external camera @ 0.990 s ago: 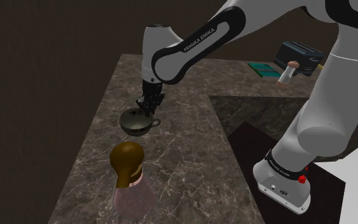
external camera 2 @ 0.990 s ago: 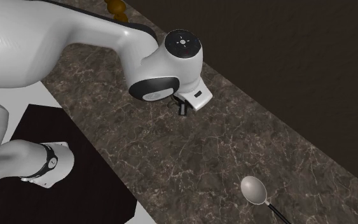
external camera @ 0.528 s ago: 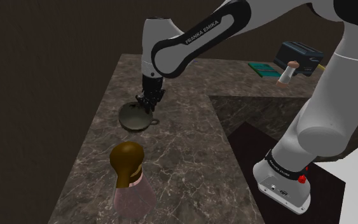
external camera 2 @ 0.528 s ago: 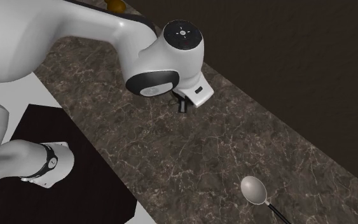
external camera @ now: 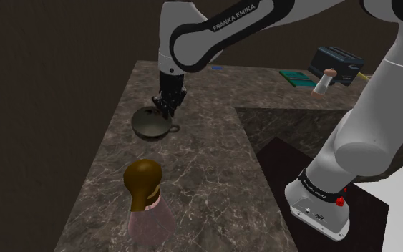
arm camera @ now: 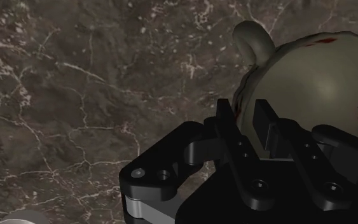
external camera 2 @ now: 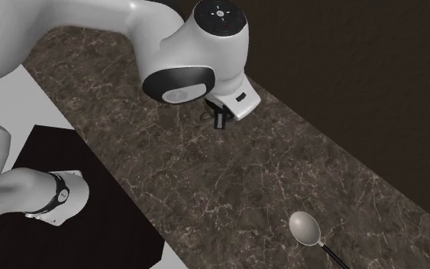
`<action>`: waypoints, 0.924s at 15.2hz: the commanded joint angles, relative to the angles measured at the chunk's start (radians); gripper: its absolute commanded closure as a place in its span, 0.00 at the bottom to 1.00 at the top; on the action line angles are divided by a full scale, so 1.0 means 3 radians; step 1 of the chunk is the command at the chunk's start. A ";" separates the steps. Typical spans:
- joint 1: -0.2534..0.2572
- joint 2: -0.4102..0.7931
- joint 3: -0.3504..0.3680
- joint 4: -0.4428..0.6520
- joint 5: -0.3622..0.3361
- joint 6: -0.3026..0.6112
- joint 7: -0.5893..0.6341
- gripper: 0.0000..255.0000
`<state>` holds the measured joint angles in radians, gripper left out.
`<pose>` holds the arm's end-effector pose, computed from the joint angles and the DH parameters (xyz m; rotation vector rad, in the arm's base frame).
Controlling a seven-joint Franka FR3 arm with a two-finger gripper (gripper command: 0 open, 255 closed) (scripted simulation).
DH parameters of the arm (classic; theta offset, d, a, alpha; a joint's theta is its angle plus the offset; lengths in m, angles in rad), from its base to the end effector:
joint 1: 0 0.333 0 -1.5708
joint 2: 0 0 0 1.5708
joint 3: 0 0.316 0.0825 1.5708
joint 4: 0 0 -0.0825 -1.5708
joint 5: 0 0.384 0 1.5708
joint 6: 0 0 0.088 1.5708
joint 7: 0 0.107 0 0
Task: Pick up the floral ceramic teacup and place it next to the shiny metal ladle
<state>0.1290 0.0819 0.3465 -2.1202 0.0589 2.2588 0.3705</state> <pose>0.4985 0.2562 0.3821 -3.0467 -0.1022 -0.0384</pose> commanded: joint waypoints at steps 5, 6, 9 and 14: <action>-0.0012 -0.0127 -0.0002 0.0148 0.0042 -0.0267 -0.0021 1.00; -0.0013 -0.0145 -0.0003 0.0173 0.0048 -0.0311 -0.0023 1.00; -0.0017 -0.0196 -0.0005 0.0254 0.0062 -0.0440 -0.0027 1.00; -0.0023 -0.0267 -0.0009 0.0404 0.0081 -0.0657 -0.0029 1.00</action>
<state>0.1224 0.0027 0.3439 -2.0103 0.0832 2.0735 0.3612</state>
